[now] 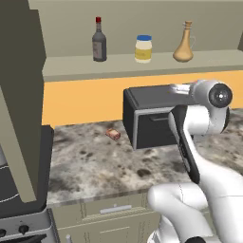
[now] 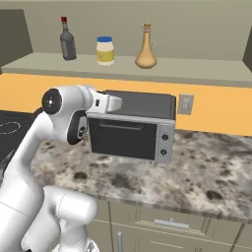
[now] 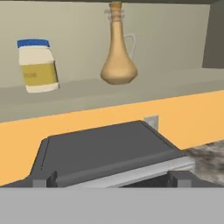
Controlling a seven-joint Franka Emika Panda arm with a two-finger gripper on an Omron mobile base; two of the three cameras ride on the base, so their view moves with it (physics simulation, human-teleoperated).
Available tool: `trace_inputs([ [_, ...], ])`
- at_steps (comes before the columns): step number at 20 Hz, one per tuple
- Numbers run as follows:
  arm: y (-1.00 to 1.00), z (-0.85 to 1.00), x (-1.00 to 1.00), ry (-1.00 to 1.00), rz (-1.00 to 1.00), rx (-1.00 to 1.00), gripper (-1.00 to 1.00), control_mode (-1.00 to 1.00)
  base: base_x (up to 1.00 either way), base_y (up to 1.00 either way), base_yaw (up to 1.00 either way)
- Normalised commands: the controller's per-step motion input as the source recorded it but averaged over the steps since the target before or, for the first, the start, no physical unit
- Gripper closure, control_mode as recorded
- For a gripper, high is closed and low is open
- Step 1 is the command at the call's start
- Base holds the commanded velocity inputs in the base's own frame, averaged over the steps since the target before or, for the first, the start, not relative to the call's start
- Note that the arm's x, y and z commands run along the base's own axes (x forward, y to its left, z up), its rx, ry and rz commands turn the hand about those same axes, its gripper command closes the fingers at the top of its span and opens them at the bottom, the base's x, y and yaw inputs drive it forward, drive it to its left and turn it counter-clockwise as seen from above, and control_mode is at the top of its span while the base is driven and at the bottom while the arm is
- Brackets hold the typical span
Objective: Pick the oil and vinegar bottle and mayonnaise from the counter and place them in the cabinet.
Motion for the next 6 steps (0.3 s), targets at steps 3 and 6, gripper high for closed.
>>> trace_inputs([
  [3,0.43,-0.83,-0.46,0.0,0.01,0.02,-1.0,-1.0,0.0,0.0,0.0],
  [6,0.38,-0.97,-0.31,0.01,0.01,0.04,-1.0,-1.0,0.0,0.0,0.0],
])
